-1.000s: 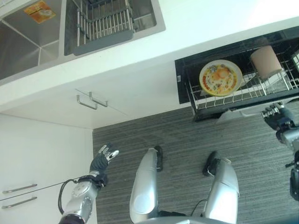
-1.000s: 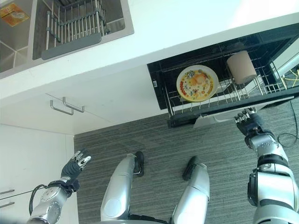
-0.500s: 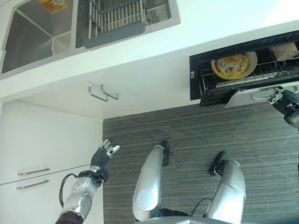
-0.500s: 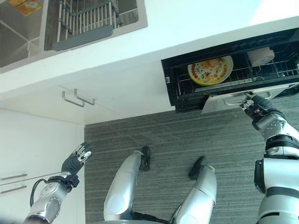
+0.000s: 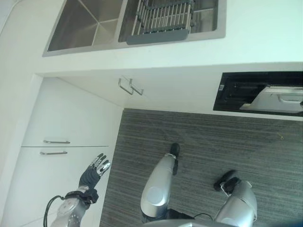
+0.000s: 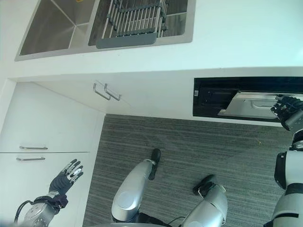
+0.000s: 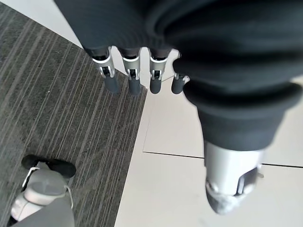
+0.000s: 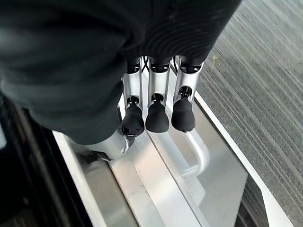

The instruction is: Place the dishes in the dishwasher.

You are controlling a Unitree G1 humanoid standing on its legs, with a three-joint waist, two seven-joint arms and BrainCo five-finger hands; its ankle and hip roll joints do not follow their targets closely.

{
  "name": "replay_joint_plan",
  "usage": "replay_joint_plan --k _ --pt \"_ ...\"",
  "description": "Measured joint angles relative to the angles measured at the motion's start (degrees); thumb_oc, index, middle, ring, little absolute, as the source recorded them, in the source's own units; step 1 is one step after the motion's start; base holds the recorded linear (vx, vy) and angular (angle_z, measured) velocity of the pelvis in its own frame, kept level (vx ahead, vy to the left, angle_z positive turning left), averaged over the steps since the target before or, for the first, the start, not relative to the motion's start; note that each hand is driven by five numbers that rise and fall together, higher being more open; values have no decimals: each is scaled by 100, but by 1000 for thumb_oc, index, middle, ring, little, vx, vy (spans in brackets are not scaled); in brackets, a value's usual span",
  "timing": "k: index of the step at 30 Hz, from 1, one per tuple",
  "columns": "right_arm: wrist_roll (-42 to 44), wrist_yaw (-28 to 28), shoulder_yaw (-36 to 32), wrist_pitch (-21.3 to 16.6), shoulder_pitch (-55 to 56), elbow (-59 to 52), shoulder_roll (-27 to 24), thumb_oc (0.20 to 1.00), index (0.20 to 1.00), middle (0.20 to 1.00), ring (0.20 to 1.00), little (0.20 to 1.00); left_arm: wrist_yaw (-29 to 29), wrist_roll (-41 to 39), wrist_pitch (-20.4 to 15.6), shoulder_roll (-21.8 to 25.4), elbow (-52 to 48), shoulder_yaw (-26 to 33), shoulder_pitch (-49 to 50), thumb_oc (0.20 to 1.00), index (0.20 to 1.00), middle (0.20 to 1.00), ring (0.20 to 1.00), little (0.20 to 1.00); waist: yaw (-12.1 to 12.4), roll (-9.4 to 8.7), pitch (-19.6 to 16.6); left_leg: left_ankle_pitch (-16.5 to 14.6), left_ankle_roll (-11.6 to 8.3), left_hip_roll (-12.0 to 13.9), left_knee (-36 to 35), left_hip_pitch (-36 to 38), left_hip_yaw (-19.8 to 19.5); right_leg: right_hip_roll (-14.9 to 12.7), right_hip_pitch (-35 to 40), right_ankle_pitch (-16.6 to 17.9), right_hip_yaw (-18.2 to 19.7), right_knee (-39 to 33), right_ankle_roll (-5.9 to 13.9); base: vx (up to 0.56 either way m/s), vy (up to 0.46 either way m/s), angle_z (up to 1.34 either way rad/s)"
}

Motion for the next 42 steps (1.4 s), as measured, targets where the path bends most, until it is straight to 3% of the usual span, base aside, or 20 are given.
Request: replay_joint_plan --k 8,9,15,20,23,27,30,35,42 --pt "-222 -110 509 310 -145 245 -115 200 200 200 200 200 -196 106 1 195 -321 44 23 1000 1000 1000 1000 1000 194 -58 39 8 -8 0 -53 103 -75 13 211 3 -165 -73 6 18 -16 7" --pt "-222 -109 508 424 -145 245 -119 1000 1000 1000 1000 1000 -210 107 8 247 -377 63 23 1000 1000 1000 1000 1000 192 -67 45 32 -26 11 -53 73 -162 57 273 4 -267 -106 7 -41 -66 16" --pt "-98 -16 598 541 -328 269 -118 1000 1000 1000 1000 1000 -155 127 75 424 -541 60 -67 1000 1000 1000 1000 1000 285 -148 85 68 -80 161 -66 44 -296 266 419 66 -411 -354 5 -61 -15 3" --pt "-112 -68 533 506 -341 183 -119 1000 1000 1000 1000 1000 -4 126 142 451 -626 62 -99 1000 1000 1000 1000 1000 266 -270 126 127 32 206 -71 -109 -307 389 413 247 -456 -696 31 -55 -1 0" --pt "-85 -99 52 260 456 -894 0 1000 1000 1000 1000 1000 165 138 161 461 -792 119 -80 1000 1000 1000 1000 1000 185 -464 200 147 54 255 -61 -249 -297 514 366 432 -465 -956 32 -54 -7 -7" --pt "136 -105 -346 217 947 -1591 111 1000 1000 1000 1000 1000 304 151 170 468 -875 270 -186 1000 1000 1000 1000 1000 108 -562 226 141 95 325 -61 -315 -262 667 384 645 -448 -1294 38 -60 -21 -11" --pt "402 69 -967 -94 1867 -2692 506 1000 1000 1000 1000 1000 450 151 172 463 -1016 263 -240 1000 1000 1000 1000 1000 27 -733 236 152 73 456 -88 -375 -160 903 406 892 -427 -1696 -26 -69 -16 -21" --pt "596 239 -1178 -280 2672 -3915 1077 1000 1000 1000 1000 1000 669 157 176 464 -1098 309 -309 1000 1000 1000 1000 1000 -62 -1069 245 126 107 494 -164 -357 -30 1078 536 1210 -376 -2291 60 -42 -13 -12" --pt "602 18 -1470 -660 3951 -5505 1906 1000 1000 1000 1000 1000 977 163 173 446 -1257 369 -474 1000 1000 1000 1000 1000 -271 -1366 249 24 217 491 -166 -456 187 1290 643 1723 -159 -3163 138 -40 -29 -14"
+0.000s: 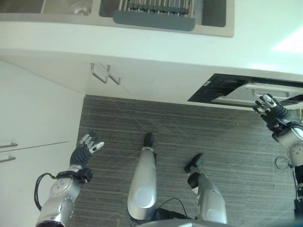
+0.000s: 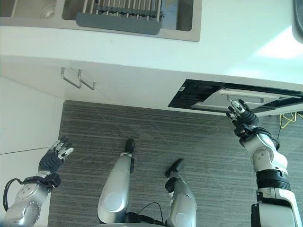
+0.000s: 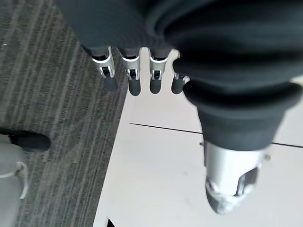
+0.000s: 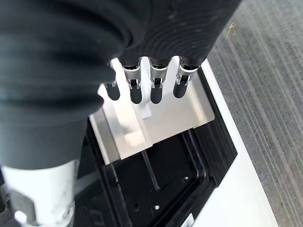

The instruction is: Place the dishes in the dishwasher.

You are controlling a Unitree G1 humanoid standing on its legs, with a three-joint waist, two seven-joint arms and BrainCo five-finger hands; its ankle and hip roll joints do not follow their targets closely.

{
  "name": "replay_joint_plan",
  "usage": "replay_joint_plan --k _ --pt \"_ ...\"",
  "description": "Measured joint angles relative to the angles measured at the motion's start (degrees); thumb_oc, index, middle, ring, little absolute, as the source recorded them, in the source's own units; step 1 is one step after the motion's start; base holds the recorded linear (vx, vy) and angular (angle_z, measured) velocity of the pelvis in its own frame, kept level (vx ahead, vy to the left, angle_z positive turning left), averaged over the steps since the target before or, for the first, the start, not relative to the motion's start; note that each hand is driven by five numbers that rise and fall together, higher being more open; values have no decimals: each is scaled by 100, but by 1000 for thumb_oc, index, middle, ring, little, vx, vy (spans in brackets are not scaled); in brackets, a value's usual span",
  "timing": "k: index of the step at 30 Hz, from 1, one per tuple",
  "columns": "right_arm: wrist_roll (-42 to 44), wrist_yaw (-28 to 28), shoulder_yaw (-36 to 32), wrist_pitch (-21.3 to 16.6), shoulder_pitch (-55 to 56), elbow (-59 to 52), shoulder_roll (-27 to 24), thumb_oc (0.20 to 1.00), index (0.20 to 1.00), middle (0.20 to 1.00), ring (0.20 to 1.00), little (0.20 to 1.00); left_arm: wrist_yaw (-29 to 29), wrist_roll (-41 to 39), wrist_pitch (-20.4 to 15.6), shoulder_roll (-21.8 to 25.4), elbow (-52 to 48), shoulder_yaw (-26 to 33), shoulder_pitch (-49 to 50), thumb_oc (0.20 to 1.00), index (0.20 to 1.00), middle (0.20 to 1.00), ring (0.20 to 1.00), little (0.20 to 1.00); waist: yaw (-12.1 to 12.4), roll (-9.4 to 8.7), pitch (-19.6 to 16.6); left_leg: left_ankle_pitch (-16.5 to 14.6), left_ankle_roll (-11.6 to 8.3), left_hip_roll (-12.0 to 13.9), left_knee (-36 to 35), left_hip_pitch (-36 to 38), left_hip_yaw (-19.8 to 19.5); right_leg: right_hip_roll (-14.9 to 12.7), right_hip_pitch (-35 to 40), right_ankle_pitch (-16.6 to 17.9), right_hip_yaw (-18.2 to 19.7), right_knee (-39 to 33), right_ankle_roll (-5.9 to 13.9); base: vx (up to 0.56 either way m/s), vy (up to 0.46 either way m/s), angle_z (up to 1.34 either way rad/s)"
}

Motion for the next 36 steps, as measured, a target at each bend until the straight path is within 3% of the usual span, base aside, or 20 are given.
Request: replay_joint_plan --k 4,6,12,13,14,17,18,20,22,24,26,27,28,29,30,31,32,33,35,36 --pt "-456 -120 95 -240 378 -368 741 1000 1000 1000 1000 1000 163 170 0 -98 -125 2 -45 1000 1000 1000 1000 1000 -239 -185 -14 -16 -11 56 -65 61 122 155 149 273 66 -429 57 -79 -92 -13" --pt "-622 -122 338 -320 494 -367 973 1000 1000 1000 1000 1000 226 190 0 -187 -130 -22 -42 1000 1000 1000 1000 1000 -239 -224 -21 -17 -28 87 -126 241 135 192 328 309 79 -570 64 -11 -93 -8" --pt "-1252 68 688 -502 806 51 1261 1000 1000 1000 1000 1000 263 379 -89 -551 61 -192 71 1000 1000 1000 1000 1000 -259 -308 -93 36 -125 168 -443 728 197 299 658 276 145 -649 37 3 -33 -6" --pt "-1333 179 831 -521 852 294 1298 1000 1000 1000 1000 1000 218 377 -76 -584 328 -245 36 1000 1000 1000 1000 1000 -261 -336 -231 44 -141 175 -486 791 243 301 670 251 177 -652 29 89 167 -19" --pt "-1704 401 1194 -549 867 825 1360 1000 1000 1000 1000 1000 5 371 45 -636 1195 -83 -110 1000 1000 1000 1000 1000 -380 -271 -479 52 -151 146 -634 1092 338 246 814 189 262 -587 69 145 244 -23" --pt "-2311 626 1651 -653 1467 1056 1525 1000 1000 1000 1000 1000 -182 365 32 -830 1983 179 -79 1000 1000 1000 1000 1000 -658 -4 -1120 -8 -89 45 -902 1479 472 116 1093 118 476 -586 112 149 295 -6" --pt "-2677 622 1896 -702 1599 1384 1567 1000 1000 1000 1000 1000 -341 391 -7 -1036 2438 282 -129 1000 1000 1000 1000 1000 -707 64 -1306 -34 -134 24 -1065 1710 684 73 1257 94 546 -670 171 139 246 31" --pt "-3075 619 1955 -769 2120 2326 1711 1000 1000 1000 1000 1000 -658 593 75 -1393 3196 -199 -344 1000 1000 1000 1000 1000 -879 77 -1829 57 -201 204 -1230 1794 1500 -43 1630 65 98 -1056 271 181 374 83" --pt "-3080 635 1584 -916 2081 3169 1932 1000 1000 1000 1000 1000 -814 832 171 -1602 3643 -478 -568 1000 1000 1000 1000 1000 -941 54 -1855 276 -230 177 -1260 1921 1700 -160 1862 74 -94 -1126 410 196 435 61" --pt "-3160 709 1382 -1113 1831 4522 2307 1000 1000 1000 1000 1000 -958 1087 291 -1784 4643 -608 -916 1000 1000 1000 1000 1000 -959 -303 -2063 214 -107 -179 -1408 2133 1698 -430 2057 79 -87 -1151 559 203 402 21" --pt "-3180 838 1331 -1258 1881 4939 2576 1000 1000 1000 1000 1000 -1033 1135 404 -1753 5154 -627 -1189 1000 1000 1000 1000 1000 -1033 -618 -2227 62 89 -386 -1397 2138 1686 -618 2035 201 1 -983 549 245 353 20" --pt "-3181 937 1163 -1316 1867 5125 2648 1000 1000 1000 1000 1000 -1060 1221 457 -1784 5457 -643 -1390 1000 1000 1000 1000 1000 -1100 -597 -2226 91 158 -436 -1624 2371 1674 -707 1994 377 271 -627 450 193 270 10" --pt "-3190 1020 1158 -1322 1921 5068 2622 1000 1000 1000 1000 1000 -1066 1255 479 -1750 5517 -653 -1355 1000 1000 1000 1000 1000 -1180 -414 -2276 237 313 -496 -2224 2856 1692 -813 1776 691 658 4 503 240 257 -3" --pt "-3237 1133 1179 -1322 2044 5008 2604 1000 1000 1000 1000 1000 -1073 1262 481 -1614 5514 -686 -1359 1000 1000 1000 1000 1000 -1234 -410 -2348 366 514 -649 -2635 3231 1694 -938 1602 800 900 414 666 253 207 -11" --pt "-3297 1174 1179 -1320 2106 4994 2614 1000 1000 1000 1000 1000 -1068 1257 480 -1521 5537 -690 -1410 1000 1000 1000 1000 1000 -1277 -447 -2385 302 585 -700 -2641 3280 1674 -928 1521 763 1078 620 716 226 117 5" --pt "-3305 1192 1186 -1317 2120 4998 2616 1000 1000 1000 1000 1000 -1053 1240 500 -1471 5602 -685 -1419 1000 1000 1000 1000 1000 -1363 -381 -2409 253 634 -661 -2645 3358 1591 -780 1479 561 1274 768 812 110 9 33" --pt "-3305 1235 1198 -1323 2151 4992 2620 1000 1000 1000 1000 1000 -1034 1231 509 -1451 5646 -689 -1414 1000 1000 1000 1000 1000 -1509 -230 -2482 236 655 -557 -2643 3354 1470 -350 1469 141 1654 403 894 106 -60 47" --pt "-3305 1281 1214 -1322 2155 4986 2619 1000 1000 1000 1000 1000 -1033 1230 500 -1421 5637 -691 -1413 1000 1000 1000 1000 1000 -1560 -205 -2486 304 576 -562 -2607 3330 1436 -120 1412 87 1753 -69 935 123 -112 59" --pt "-3317 1340 1245 -1349 2219 4939 2621 1000 1000 1000 1000 1000 -1056 1235 494 -1514 5753 -648 -1410 1000 1000 1000 1000 1000 -1689 -201 -2514 271 573 -601 -2608 3321 1201 250 1220 142 1896 -726 807 129 -147 60" --pt "-3318 1377 1246 -1350 2220 4940 2624 1000 1000 1000 1000 1000 -1072 1235 502 -1531 5962 -568 -1381 1000 1000 1000 1000 1000 -1773 -234 -2543 268 556 -598 -2607 3328 1062 477 1269 218 2278 -1134 704 75 -120 69"
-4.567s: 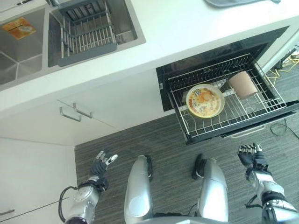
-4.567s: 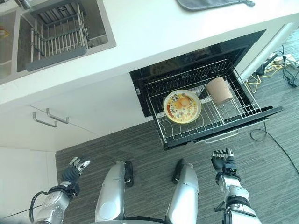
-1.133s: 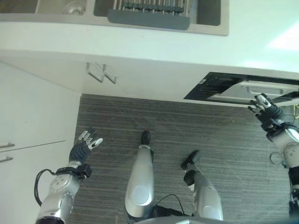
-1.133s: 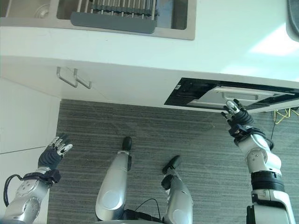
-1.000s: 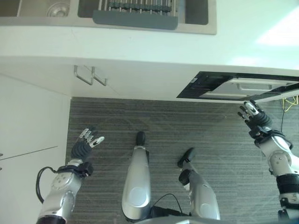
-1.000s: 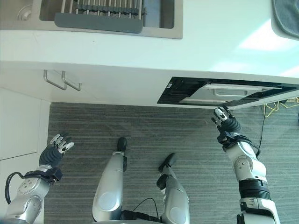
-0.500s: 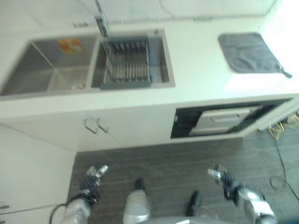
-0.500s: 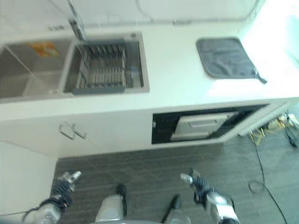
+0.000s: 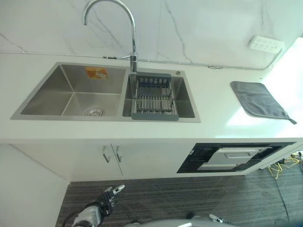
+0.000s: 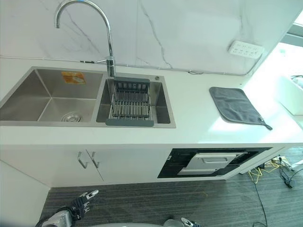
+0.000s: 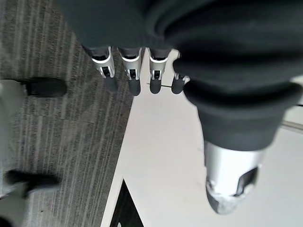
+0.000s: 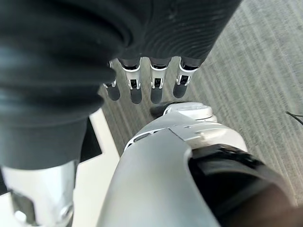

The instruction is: Place the dishes in the dishwasher.

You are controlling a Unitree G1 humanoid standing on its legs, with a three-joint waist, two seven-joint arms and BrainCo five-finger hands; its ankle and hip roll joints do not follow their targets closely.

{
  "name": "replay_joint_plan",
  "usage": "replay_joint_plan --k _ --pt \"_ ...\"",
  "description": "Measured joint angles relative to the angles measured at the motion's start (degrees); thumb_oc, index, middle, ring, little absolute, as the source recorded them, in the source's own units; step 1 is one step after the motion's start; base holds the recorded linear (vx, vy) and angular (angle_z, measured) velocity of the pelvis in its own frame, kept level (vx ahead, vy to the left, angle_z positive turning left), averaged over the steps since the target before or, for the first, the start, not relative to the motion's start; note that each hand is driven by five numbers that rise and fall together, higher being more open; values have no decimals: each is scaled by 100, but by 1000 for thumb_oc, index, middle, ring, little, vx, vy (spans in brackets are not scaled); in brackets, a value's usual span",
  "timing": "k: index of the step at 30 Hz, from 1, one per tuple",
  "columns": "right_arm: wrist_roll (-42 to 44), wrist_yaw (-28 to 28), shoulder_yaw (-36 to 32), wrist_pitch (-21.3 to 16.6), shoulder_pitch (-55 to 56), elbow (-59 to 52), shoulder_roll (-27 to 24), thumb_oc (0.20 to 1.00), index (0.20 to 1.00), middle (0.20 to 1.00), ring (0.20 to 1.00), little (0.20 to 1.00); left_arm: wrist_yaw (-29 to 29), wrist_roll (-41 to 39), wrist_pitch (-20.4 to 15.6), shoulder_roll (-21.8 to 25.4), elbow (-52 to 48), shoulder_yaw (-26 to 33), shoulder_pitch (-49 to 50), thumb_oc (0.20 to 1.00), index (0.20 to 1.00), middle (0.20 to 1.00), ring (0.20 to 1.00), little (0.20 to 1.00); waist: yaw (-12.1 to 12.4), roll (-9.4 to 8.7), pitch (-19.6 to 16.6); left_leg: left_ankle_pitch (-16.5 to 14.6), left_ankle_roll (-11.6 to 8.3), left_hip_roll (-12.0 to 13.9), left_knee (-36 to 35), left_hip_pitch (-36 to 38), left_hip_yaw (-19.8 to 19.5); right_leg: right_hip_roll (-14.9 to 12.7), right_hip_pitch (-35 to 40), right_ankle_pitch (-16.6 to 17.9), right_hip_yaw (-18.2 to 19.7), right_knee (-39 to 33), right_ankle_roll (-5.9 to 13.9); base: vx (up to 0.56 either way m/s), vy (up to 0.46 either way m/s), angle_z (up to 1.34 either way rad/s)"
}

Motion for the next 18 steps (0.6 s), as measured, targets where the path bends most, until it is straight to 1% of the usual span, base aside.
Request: replay_joint_plan --k 1,2,3,4,5,6,7,8,10,11,12,13,14,15,16,18 --pt "-6 6 -23 6 22 6 -4 1000 1000 1000 1000 1000 -11 3 13 -8 78 -3 62 1000 1000 1000 1000 1000 -29 -90 -53 -20 -62 -56 0 42 -69 86 -24 138 103 -113 -156 41 -71 64" --pt "-48 15 -38 12 106 9 7 1000 1000 1000 1000 1000 -48 3 16 9 74 1 259 1000 1000 1000 1000 1000 -25 -282 -162 -75 -162 -221 -1 131 -141 51 -13 479 97 -106 -246 84 -231 24" --pt "-114 21 -59 22 124 108 -65 1000 1000 1000 1000 1000 -55 7 19 -100 108 -12 500 1000 1000 1000 1000 1000 37 -283 -308 -136 -259 -209 -4 259 -145 101 92 411 9 -109 -575 107 -269 11" --pt "-244 40 -55 35 86 113 -131 1000 1000 1000 1000 1000 -67 14 57 -227 165 6 573 1000 1000 1000 1000 1000 64 -123 -350 -179 -376 -32 1 282 -127 197 141 191 -139 -152 -572 146 -366 7" --pt "-415 72 -47 71 57 125 -129 1000 1000 1000 1000 1000 -53 4 66 -304 170 14 622 1000 1000 1000 1000 1000 109 -30 -386 -179 -457 112 2 320 -141 282 198 58 -391 -156 -645 109 -231 6" --pt "-534 76 -42 187 48 182 -128 1000 1000 1000 1000 1000 -35 -11 97 -329 171 25 665 1000 1000 1000 1000 1000 193 95 -391 -233 -493 254 -1 382 -82 357 271 5 -594 -152 -633 109 -221 -1" --pt "-600 77 -50 279 41 183 -124 1000 1000 1000 1000 1000 -2 -17 134 -318 186 73 685 1000 1000 1000 1000 1000 224 138 -433 -256 -519 391 -31 386 -85 454 257 19 -684 -50 -724 117 -171 -5" --pt "-650 68 -59 330 50 211 -151 1000 1000 1000 1000 1000 48 -30 165 -348 193 165 673 1000 1000 1000 1000 1000 228 182 -457 -255 -535 494 -18 402 -93 560 237 -74 -725 -14 -904 121 -156 9" --pt "-648 45 -67 445 56 231 -310 1000 1000 1000 1000 1000 95 -30 184 -607 220 216 671 1000 1000 1000 1000 1000 280 398 -507 -223 -584 655 4 401 -140 748 328 -85 -733 -154 -1001 87 -95 9" --pt "-649 43 -65 482 50 211 -375 1000 1000 1000 1000 1000 108 -40 198 -718 232 220 670 1000 1000 1000 1000 1000 282 485 -468 -173 -667 680 5 402 -156 772 346 -87 -756 -153 -1011 50 -57 19" --pt "-651 43 -65 535 53 197 -451 1000 1000 1000 1000 1000 145 -149 218 -844 232 230 662 1000 1000 1000 1000 1000 281 658 -457 -134 -731 686 9 406 -167 766 392 -83 -824 -153 -1000 49 -42 21" --pt "-651 47 -65 538 30 195 -486 1000 1000 1000 1000 1000 160 -189 217 -887 227 234 657 1000 1000 1000 1000 1000 296 749 -443 -136 -736 681 8 403 -167 756 396 -89 -838 -154 -1002 44 -29 20" --pt "-650 54 -65 541 -30 192 -495 1000 1000 1000 1000 1000 182 -312 217 -893 244 275 656 1000 1000 1000 1000 1000 302 809 -409 -137 -737 667 8 391 -182 736 397 -94 -859 -153 -1008 41 -15 11" --pt "-649 59 -65 547 -55 189 -493 1000 1000 1000 1000 1000 222 -420 217 -890 268 363 657 1000 1000 1000 1000 1000 300 829 -398 -158 -739 650 7 378 -210 712 399 -93 -879 -153 -1008 37 -3 14" --pt "-648 59 -66 554 -59 184 -494 1000 1000 1000 1000 1000 254 -477 217 -878 284 465 658 1000 1000 1000 1000 1000 296 824 -388 -179 -760 619 5 374 -263 676 419 -86 -912 -152 -996 47 5 16" --pt "-648 69 -65 626 -62 184 -490 1000 1000 1000 1000 1000 277 -529 205 -827 291 469 666 1000 1000 1000 1000 1000 309 794 -360 -183 -753 577 -27 372 -317 627 444 -85 -940 -151 -980 53 12 12"
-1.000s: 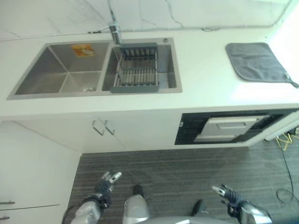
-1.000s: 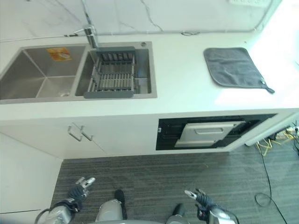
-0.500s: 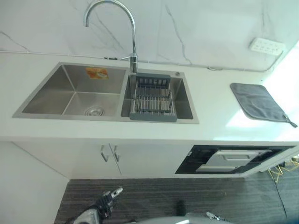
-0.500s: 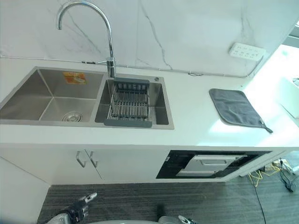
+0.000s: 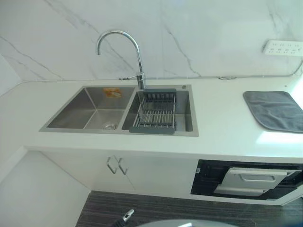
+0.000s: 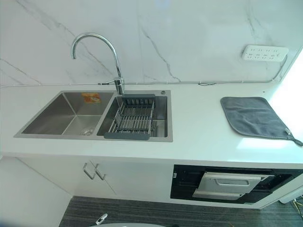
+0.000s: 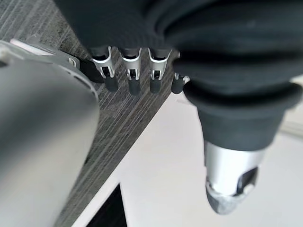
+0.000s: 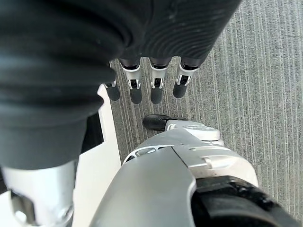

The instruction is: Place the dishes in the dishwasher.

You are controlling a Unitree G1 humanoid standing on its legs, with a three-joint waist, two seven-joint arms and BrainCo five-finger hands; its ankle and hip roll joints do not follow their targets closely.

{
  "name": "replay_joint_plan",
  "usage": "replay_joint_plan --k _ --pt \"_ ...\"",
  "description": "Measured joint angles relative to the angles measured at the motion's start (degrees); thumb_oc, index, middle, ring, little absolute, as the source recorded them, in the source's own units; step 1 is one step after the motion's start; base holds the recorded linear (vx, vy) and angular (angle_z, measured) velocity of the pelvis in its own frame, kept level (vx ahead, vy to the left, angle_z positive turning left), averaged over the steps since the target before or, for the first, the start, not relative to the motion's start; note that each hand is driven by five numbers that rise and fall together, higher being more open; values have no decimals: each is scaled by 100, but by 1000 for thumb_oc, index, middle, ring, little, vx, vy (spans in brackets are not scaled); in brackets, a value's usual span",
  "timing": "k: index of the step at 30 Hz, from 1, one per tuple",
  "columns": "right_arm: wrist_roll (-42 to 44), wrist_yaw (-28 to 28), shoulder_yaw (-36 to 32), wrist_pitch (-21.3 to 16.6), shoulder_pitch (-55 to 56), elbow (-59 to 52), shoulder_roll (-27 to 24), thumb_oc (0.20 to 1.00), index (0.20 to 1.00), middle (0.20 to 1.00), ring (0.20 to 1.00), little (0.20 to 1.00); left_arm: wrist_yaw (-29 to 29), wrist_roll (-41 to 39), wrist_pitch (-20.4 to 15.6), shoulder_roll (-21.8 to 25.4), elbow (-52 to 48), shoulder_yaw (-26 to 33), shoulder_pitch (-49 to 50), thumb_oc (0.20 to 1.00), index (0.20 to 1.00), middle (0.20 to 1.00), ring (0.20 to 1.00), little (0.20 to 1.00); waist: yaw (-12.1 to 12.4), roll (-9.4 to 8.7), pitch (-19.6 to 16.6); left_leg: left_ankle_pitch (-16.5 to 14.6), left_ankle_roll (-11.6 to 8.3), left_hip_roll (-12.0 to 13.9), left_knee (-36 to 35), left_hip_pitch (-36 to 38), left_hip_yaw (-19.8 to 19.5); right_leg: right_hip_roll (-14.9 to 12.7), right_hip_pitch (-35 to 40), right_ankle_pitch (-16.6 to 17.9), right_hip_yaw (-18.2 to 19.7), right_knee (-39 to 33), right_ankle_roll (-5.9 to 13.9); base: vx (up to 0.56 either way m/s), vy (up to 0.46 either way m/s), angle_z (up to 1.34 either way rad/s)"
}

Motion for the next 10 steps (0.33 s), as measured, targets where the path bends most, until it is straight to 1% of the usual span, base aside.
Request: replay_joint_plan --k 5,7,8,10 --pt "1 58 3 112 2 -5 4 1000 1000 1000 1000 1000 12 -149 -40 103 -13 41 -15 1000 1000 1000 1000 1000 -9 -128 169 -7 19 -13 2 12 -19 -17 23 1 -17 0 2 37 16 2" --pt "6 60 -4 126 -11 -6 2 1000 1000 1000 1000 1000 -24 -149 -40 103 -26 41 -21 1000 1000 1000 1000 1000 -10 -127 216 -19 39 -30 32 14 -17 -34 30 10 -24 -1 26 22 5 3" --pt "10 60 -5 125 -10 -6 2 1000 1000 1000 1000 1000 -59 -149 -40 103 -26 41 -18 1000 1000 1000 1000 1000 -10 -120 224 -20 40 -37 32 14 -13 -42 32 44 -25 -1 89 0 0 0" --pt "15 59 -21 117 -9 -6 -2 1000 1000 1000 1000 1000 -121 -149 -39 107 -25 40 -9 1000 1000 1000 1000 1000 -20 -102 228 -25 48 -53 33 30 -6 -53 46 37 -25 -1 111 0 0 0"
